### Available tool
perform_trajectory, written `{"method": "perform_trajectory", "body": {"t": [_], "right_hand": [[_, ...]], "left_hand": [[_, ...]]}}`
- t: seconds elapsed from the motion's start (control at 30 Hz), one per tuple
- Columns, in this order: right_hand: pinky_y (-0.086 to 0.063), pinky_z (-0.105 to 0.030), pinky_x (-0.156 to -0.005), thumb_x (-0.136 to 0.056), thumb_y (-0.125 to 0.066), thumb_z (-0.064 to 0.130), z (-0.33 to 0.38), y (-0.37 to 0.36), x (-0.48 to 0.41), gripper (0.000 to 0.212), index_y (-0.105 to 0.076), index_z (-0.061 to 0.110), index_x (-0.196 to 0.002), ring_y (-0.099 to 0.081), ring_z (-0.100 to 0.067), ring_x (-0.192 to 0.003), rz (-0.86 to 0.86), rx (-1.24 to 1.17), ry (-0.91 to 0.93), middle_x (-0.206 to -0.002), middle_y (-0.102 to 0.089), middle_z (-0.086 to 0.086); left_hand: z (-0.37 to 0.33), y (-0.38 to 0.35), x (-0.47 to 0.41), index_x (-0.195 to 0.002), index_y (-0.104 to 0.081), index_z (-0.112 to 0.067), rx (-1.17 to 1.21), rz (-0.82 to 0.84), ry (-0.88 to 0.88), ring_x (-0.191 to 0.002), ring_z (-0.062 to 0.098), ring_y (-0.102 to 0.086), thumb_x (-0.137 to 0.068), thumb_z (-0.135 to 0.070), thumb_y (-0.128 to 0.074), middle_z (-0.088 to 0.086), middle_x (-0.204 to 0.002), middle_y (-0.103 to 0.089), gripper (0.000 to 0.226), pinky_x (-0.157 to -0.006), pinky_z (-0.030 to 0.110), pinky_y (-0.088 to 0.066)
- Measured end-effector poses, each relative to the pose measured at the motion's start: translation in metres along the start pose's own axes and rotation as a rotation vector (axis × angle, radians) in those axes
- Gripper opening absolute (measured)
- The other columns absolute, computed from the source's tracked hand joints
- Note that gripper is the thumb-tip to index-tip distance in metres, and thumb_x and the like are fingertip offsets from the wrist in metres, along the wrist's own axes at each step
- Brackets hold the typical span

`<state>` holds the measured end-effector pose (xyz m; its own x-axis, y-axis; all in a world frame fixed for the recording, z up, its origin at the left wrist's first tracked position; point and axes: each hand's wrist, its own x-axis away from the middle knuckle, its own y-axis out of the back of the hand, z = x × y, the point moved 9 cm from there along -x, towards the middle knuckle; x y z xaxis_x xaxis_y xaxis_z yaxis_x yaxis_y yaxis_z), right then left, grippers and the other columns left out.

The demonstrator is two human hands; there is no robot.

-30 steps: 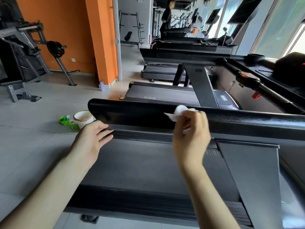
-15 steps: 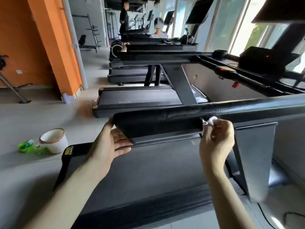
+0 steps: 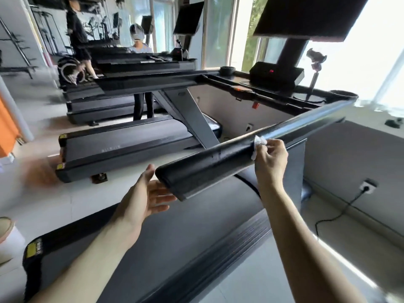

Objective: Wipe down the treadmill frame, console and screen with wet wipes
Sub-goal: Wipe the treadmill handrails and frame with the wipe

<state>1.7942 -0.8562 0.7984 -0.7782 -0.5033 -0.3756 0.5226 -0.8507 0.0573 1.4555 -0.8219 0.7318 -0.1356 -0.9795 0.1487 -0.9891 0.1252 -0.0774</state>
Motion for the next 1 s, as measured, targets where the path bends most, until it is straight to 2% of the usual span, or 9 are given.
{"method": "perform_trajectory", "body": {"t": [0.07,0.2,0.3,0.47,0.53,0.63,0.73,0.9,1.0], "right_hand": [[-0.050,-0.037,-0.074,-0.094,-0.063,0.018,0.024,-0.012,0.017,0.006,-0.064,0.013,-0.091,-0.062,-0.020,-0.074,0.010,0.070,0.138,-0.080,-0.068,-0.002],[-0.045,-0.028,-0.073,-0.091,-0.071,0.013,0.072,-0.039,0.093,0.012,-0.063,0.011,-0.082,-0.059,-0.016,-0.079,0.106,0.125,0.410,-0.085,-0.065,0.001],[-0.044,-0.025,-0.067,-0.091,-0.068,0.007,0.087,-0.051,0.142,0.014,-0.061,0.015,-0.083,-0.054,-0.009,-0.076,0.199,0.102,0.467,-0.085,-0.059,0.005],[-0.046,-0.024,-0.064,-0.094,-0.067,0.004,0.104,-0.065,0.198,0.013,-0.062,0.015,-0.089,-0.055,-0.007,-0.073,0.346,0.065,0.548,-0.085,-0.056,0.007],[-0.045,-0.024,-0.062,-0.093,-0.070,0.004,0.097,-0.060,0.190,0.012,-0.061,0.009,-0.087,-0.057,-0.008,-0.070,0.313,-0.009,0.478,-0.080,-0.060,0.006],[-0.042,-0.021,-0.057,-0.097,-0.065,0.004,0.047,-0.044,0.147,0.011,-0.058,0.000,-0.089,-0.053,-0.004,-0.059,0.089,-0.212,0.067,-0.066,-0.060,0.010],[-0.039,-0.027,-0.055,-0.096,-0.052,-0.003,0.001,-0.042,0.139,0.008,-0.056,0.000,-0.091,-0.048,-0.008,-0.051,-0.081,-0.354,-0.282,-0.055,-0.056,0.009],[-0.036,-0.028,-0.058,-0.093,-0.049,-0.003,0.005,-0.069,0.209,0.021,-0.056,0.007,-0.076,-0.044,-0.013,-0.056,-0.080,-0.481,-0.423,-0.056,-0.054,0.002],[-0.043,-0.028,-0.058,-0.094,-0.054,-0.004,0.026,-0.076,0.237,0.013,-0.061,0.001,-0.084,-0.052,-0.014,-0.058,-0.001,-0.469,-0.364,-0.065,-0.060,-0.006]], "left_hand": [[-0.006,-0.002,-0.003,-0.106,-0.074,-0.017,-0.021,0.031,-0.014,-0.096,0.034,-0.075,-0.100,-0.062,-0.040,0.014,-0.100,-0.078,0.057,-0.093,0.047,-0.051],[-0.006,-0.002,-0.007,-0.109,-0.075,-0.012,-0.043,0.080,-0.011,-0.095,0.036,-0.075,-0.101,-0.062,-0.038,0.016,-0.101,-0.078,0.063,-0.090,0.045,-0.051],[-0.004,-0.002,-0.011,-0.111,-0.077,-0.011,-0.069,0.127,-0.015,-0.094,0.036,-0.075,-0.100,-0.064,-0.038,0.016,-0.102,-0.078,0.066,-0.085,0.041,-0.053],[-0.003,-0.006,-0.014,-0.109,-0.078,-0.011,-0.105,0.276,-0.022,-0.097,0.032,-0.075,-0.100,-0.067,-0.038,0.016,-0.105,-0.077,0.070,-0.096,0.049,-0.053],[-0.006,-0.005,-0.014,-0.108,-0.077,-0.012,-0.105,0.296,-0.031,-0.092,0.031,-0.076,-0.100,-0.066,-0.039,0.012,-0.102,-0.078,0.067,-0.087,0.044,-0.053],[-0.012,-0.006,-0.011,-0.116,-0.073,-0.017,-0.110,0.353,-0.024,-0.092,0.030,-0.076,-0.101,-0.062,-0.040,0.005,-0.103,-0.079,0.058,-0.085,0.043,-0.056],[-0.019,-0.008,-0.007,-0.115,-0.072,-0.022,-0.115,0.407,-0.017,-0.094,0.027,-0.076,-0.101,-0.062,-0.042,0.000,-0.102,-0.079,0.052,-0.090,0.045,-0.055],[-0.027,-0.005,-0.005,-0.112,-0.075,-0.020,-0.164,0.467,-0.035,-0.090,0.024,-0.076,-0.101,-0.063,-0.042,0.000,-0.099,-0.079,0.056,-0.090,0.045,-0.056],[-0.026,-0.007,-0.006,-0.107,-0.076,-0.016,-0.183,0.507,-0.029,-0.087,0.023,-0.074,-0.103,-0.059,-0.041,0.004,-0.095,-0.079,0.056,-0.090,0.044,-0.057]]}}
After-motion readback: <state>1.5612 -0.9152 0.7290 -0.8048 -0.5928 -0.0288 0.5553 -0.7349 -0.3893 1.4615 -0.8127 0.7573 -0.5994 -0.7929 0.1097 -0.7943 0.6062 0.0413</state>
